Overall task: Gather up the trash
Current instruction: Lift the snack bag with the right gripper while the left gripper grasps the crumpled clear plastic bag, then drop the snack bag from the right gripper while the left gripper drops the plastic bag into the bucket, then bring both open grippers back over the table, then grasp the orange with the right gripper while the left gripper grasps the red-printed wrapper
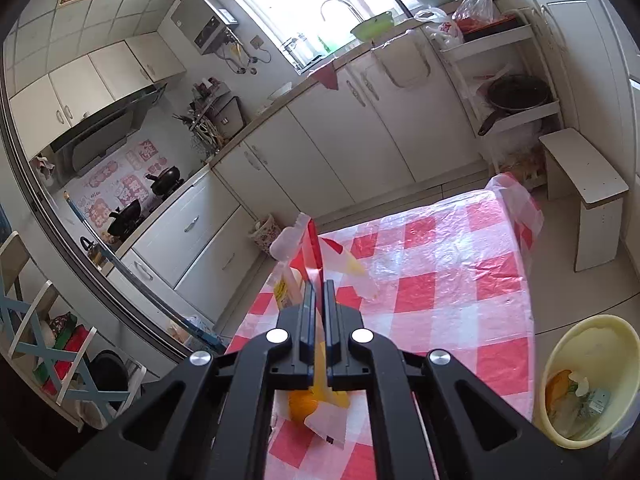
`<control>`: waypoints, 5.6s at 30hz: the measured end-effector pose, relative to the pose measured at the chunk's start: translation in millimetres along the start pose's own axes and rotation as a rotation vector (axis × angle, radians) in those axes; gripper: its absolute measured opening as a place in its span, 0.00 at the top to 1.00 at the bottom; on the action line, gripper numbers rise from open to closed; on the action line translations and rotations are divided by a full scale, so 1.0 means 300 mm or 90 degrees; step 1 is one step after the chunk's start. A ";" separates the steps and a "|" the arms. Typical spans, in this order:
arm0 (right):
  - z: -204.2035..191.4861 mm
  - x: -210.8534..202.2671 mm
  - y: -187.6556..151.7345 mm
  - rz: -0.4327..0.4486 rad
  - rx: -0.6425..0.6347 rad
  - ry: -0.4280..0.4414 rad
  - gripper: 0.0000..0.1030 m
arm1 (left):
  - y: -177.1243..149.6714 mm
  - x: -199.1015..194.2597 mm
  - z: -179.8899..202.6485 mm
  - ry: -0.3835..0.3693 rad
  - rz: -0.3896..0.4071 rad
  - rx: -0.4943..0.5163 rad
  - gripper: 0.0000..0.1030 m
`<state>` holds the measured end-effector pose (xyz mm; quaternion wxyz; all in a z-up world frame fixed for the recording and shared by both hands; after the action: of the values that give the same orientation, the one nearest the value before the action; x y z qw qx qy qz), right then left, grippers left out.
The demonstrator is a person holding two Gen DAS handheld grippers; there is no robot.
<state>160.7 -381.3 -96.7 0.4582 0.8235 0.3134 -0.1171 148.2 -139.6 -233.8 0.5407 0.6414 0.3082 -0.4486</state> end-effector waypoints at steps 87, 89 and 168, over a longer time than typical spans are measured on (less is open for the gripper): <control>0.492 -0.132 -0.011 -0.092 0.041 -0.163 0.32 | 0.248 -0.127 0.216 -0.034 0.094 0.000 0.19; 0.353 -0.019 -0.071 -0.155 -0.041 -0.114 0.31 | 0.232 -0.090 0.148 -0.032 0.084 -0.016 0.19; 0.213 -0.034 -0.154 -0.168 -0.105 -0.090 0.79 | 0.111 -0.453 0.092 -0.189 0.157 -0.009 0.99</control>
<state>130.0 -420.7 -158.5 0.5253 0.7246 0.3948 -0.2078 115.5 -161.7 -96.8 0.6355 0.5970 0.1473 -0.4669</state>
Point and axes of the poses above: each gripper's, at about its wrist camera, not at the fingertips, and x roughly the way its jaws point, z to its right, y to its top, the point moved 8 cm from there along x, roughly the way its jaws point, and after that the axes turned 3 degrees about -z, right-handed, at the moved point
